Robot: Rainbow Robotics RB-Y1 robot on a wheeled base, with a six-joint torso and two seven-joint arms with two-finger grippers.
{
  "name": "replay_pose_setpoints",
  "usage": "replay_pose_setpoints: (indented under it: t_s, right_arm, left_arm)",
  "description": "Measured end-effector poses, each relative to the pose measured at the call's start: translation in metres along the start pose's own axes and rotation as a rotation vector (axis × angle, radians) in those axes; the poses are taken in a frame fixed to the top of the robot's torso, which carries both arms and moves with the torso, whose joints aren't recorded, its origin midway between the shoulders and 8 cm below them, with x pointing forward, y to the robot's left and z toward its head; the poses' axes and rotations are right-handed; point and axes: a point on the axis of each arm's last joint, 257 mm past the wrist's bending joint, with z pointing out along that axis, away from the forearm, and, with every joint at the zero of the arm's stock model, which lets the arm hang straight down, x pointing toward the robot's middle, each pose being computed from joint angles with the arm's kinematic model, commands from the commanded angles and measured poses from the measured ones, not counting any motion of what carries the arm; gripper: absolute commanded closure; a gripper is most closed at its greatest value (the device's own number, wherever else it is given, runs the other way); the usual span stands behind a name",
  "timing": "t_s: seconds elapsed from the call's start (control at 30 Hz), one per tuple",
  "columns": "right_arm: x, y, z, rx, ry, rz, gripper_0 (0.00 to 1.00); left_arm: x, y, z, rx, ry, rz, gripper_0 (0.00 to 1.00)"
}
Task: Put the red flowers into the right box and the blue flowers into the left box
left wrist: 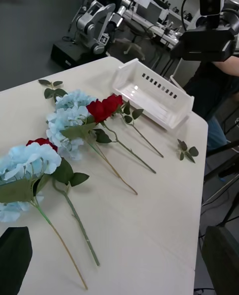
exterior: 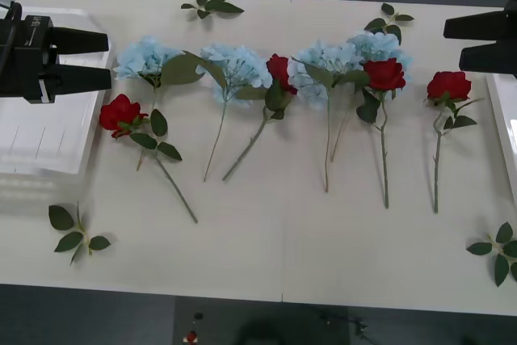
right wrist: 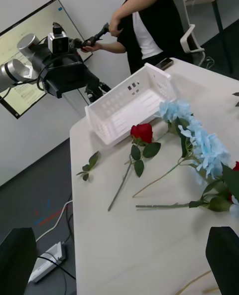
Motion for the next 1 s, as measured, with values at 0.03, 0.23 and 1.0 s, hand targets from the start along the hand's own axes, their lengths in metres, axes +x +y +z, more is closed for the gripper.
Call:
replay_pose_setpoints:
  t_s: [0.03,0.23,1.0]
  right_arm:
    - [0.006,-0.001,0.0,0.002,0.007,0.012,0.0]
    - [0.058,-0.013,-0.004,0.044,0.057,0.127,0.0]
    - [0.176,-0.11,-0.023,0.64,0.127,0.497,0.0]
  left_arm:
    - [0.001,0.0,0.001,0.001,0.0,-0.004,0.0]
    - [0.038,0.001,0.021,0.029,-0.046,-0.134,0.0]
    - [0.131,0.129,-0.083,-0.378,0.367,-0.725,0.0]
